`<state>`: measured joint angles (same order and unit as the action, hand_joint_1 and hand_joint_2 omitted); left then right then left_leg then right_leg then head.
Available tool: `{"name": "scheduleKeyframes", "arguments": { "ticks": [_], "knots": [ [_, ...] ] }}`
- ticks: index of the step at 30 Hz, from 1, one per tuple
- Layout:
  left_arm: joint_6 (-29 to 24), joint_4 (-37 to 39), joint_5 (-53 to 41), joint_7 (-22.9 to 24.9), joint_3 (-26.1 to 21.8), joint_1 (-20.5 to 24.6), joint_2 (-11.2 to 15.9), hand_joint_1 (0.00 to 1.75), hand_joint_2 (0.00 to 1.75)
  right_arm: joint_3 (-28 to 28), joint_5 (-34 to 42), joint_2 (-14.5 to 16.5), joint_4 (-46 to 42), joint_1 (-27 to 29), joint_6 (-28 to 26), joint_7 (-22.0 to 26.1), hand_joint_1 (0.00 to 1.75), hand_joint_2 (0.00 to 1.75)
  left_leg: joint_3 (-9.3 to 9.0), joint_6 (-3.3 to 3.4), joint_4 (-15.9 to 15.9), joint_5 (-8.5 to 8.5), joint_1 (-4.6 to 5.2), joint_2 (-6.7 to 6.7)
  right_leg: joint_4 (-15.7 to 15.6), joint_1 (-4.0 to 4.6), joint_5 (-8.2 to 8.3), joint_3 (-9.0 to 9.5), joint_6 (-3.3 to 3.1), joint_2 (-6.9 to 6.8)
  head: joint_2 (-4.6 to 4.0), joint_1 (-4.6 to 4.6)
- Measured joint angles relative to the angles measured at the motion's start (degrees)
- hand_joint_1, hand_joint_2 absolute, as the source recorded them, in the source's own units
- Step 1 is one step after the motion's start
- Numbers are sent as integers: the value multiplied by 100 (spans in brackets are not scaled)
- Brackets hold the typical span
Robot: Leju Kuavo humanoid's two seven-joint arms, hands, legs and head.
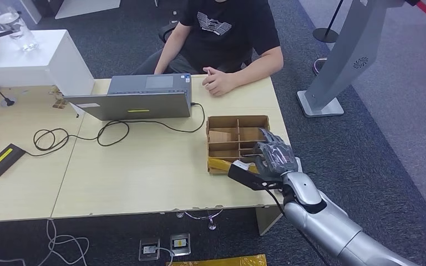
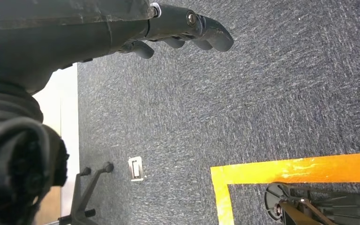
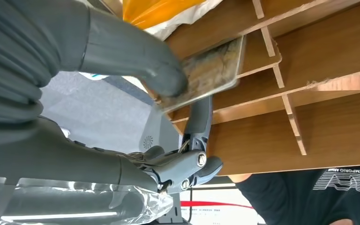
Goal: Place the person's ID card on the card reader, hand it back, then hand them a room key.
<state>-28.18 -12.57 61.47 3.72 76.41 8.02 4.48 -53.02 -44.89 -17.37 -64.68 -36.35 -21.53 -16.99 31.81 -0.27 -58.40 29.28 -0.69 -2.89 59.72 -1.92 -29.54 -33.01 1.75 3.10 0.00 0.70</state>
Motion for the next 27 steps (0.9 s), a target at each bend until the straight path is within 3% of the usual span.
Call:
{"name": "scheduleKeyframes", "arguments": {
  "ticks": [27],
  "knots": [
    [6, 0, 34, 0, 7, 2, -2, 0, 0, -13, 72, 383, 727, -140, -237, 332, 175, 175, -4, 0, 0, 0, 0, 1, 0, 1, 0, 3, 0, 1, 0, 0]
  ]
}}
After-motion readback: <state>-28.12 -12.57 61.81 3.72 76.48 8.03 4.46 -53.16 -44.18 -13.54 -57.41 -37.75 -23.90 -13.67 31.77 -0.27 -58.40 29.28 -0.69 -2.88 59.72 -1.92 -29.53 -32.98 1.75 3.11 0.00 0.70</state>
